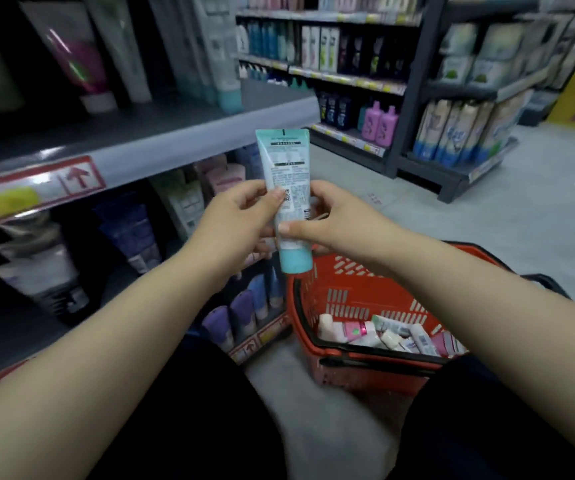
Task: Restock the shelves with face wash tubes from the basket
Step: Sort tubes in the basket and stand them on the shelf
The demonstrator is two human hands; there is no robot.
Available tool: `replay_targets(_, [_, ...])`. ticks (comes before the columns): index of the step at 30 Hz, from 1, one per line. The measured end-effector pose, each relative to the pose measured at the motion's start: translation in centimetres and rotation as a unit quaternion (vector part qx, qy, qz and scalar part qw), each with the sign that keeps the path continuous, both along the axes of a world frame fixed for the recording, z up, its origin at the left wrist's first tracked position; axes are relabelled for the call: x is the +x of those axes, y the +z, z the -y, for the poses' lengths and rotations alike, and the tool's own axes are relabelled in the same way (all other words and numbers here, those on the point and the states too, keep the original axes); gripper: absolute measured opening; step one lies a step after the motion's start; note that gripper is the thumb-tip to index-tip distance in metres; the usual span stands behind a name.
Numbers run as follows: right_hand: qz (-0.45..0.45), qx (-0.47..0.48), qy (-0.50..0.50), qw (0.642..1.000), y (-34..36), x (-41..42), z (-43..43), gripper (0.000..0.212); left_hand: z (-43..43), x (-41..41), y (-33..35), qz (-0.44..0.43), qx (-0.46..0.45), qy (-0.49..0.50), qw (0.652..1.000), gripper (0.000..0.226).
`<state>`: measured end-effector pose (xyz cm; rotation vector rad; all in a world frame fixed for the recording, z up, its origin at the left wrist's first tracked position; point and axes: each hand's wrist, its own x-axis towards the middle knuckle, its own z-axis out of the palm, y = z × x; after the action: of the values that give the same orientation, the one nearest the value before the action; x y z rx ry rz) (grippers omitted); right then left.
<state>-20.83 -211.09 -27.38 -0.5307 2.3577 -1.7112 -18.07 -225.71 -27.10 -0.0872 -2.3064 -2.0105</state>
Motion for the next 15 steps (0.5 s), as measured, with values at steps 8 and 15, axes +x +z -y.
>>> replay_targets(8, [-0.107, 0.038, -0.025, 0.993, 5.0, 1.4, 5.7, 0.064, 4.6, 3.1, 6.2, -0.045, -0.006, 0.041, 0.998, 0.015])
replay_targets(15, [-0.15, 0.019, -0.04, 0.988, 8.9, -0.1, 9.0, 0.047, 8.3, 2.6, 9.0, -0.093, -0.061, 0.085, 0.99, 0.02])
